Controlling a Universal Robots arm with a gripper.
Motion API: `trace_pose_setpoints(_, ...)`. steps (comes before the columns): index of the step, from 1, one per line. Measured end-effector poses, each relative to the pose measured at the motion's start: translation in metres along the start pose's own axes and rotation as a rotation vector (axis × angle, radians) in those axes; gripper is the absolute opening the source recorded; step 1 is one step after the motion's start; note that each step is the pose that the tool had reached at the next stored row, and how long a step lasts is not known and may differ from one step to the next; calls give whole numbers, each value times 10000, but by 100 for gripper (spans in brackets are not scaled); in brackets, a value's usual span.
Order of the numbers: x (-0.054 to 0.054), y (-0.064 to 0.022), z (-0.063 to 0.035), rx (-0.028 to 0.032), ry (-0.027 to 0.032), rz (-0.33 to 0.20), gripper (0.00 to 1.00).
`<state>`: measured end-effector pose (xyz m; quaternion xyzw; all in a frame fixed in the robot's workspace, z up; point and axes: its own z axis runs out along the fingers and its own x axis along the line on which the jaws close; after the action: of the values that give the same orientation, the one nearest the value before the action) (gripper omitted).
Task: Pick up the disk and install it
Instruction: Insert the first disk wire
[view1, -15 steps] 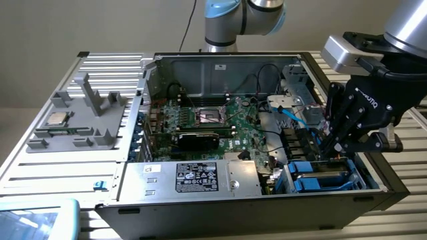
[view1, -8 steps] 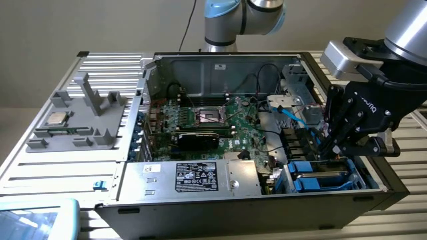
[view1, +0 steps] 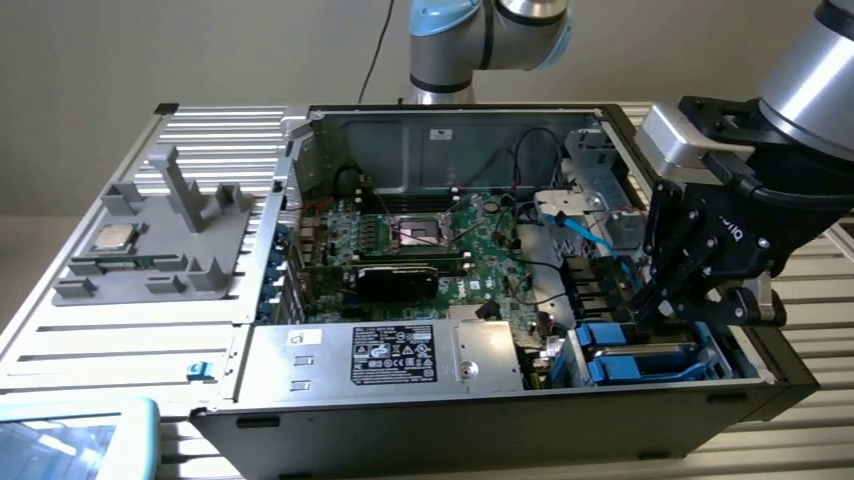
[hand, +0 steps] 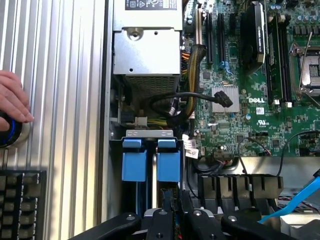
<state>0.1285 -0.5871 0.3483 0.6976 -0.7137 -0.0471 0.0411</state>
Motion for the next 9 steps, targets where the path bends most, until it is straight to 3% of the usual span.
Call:
trace_pose_setpoints(4,6,-4,38,-3,-131,11,16)
trace_pose_setpoints(9,44,-5,40,-4,-237,-1,16)
